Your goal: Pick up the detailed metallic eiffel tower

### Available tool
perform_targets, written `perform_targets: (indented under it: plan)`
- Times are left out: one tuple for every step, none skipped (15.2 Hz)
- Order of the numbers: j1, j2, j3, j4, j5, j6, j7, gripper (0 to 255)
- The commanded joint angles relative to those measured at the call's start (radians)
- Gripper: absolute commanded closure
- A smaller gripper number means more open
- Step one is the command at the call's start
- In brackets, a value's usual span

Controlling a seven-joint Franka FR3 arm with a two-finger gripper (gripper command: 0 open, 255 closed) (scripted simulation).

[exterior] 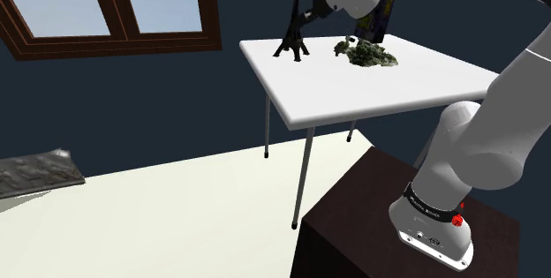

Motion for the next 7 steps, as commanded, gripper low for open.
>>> perform_targets:
  plan:
    - [-0.014, -0.008, 0.013, 0.016, -0.035, -0.02, 0.036, 255]
    - [-0.021, -0.011, 0.019, 0.024, -0.05, -0.03, 0.051, 255]
    - [-0.027, -0.014, 0.023, 0.033, -0.064, -0.04, 0.065, 255]
    - [-0.033, -0.017, 0.028, 0.042, -0.077, -0.051, 0.079, 255]
    - [-0.038, -0.019, 0.032, 0.051, -0.09, -0.062, 0.092, 255]
    - [-0.039, -0.02, 0.033, 0.052, -0.091, -0.064, 0.094, 255]
    - [-0.039, -0.02, 0.033, 0.052, -0.092, -0.064, 0.094, 255]
